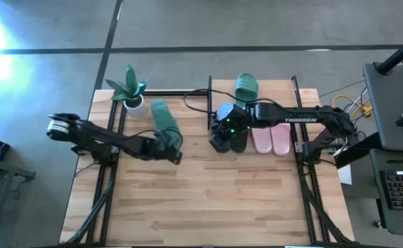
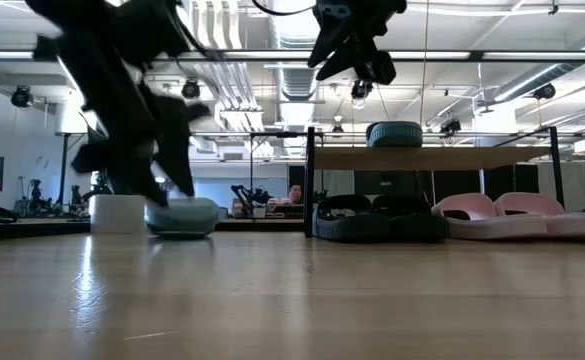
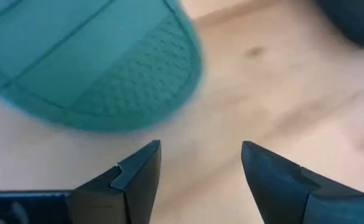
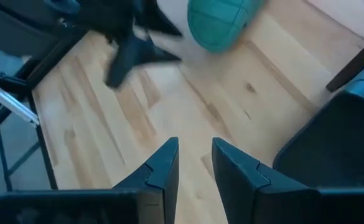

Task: Pick and place slides into the shelf
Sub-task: Put the green slide on the shelf

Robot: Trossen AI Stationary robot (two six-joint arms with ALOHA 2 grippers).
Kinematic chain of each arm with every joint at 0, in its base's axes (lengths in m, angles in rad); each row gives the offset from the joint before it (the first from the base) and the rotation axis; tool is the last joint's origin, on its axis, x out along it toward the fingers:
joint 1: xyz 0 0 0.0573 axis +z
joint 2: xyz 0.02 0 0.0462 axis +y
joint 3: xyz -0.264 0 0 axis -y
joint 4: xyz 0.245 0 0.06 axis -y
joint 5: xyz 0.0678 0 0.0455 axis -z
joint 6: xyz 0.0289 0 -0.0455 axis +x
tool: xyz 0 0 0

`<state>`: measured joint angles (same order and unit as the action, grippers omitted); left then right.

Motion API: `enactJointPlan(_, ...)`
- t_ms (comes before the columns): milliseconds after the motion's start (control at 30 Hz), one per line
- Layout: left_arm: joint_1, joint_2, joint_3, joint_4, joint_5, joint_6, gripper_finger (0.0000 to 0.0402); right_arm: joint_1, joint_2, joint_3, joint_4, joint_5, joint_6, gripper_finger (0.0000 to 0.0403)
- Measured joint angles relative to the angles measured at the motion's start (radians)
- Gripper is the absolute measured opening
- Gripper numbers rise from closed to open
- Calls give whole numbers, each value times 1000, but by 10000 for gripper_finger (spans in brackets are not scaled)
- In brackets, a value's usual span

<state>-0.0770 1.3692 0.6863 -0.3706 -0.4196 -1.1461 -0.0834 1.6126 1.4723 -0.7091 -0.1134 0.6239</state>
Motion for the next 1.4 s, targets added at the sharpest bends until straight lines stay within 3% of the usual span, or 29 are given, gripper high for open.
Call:
enactJointPlan(100,-27,-88,12,-105,-93,-41,209,0,-7,-4,10,3,8,89)
enactJointPlan(233,-41,-155,-6,-316,-112,-167,209,0,0,-6,39,10,13,91)
enactJointPlan(433,-96,-329,17,-276,-403,-212,209,-1,46,-7,170,-1,61,88)
enactJointPlan(533,-95,-410,47,-275,-497,-203,209,-7,98,-6,235,-54,68,88)
enactJointPlan(733,-98,-541,73,-272,-471,-66,209,-22,237,23,267,-112,62,76)
enactJointPlan(1000,-102,-700,70,-322,-364,-45,209,-38,370,67,434,2,72,69)
enactJointPlan(1200,-102,-783,56,-403,-353,-18,209,-63,452,119,507,28,118,118)
enactJointPlan(1400,-102,-832,42,-408,-319,48,209,-88,511,128,507,32,359,193)
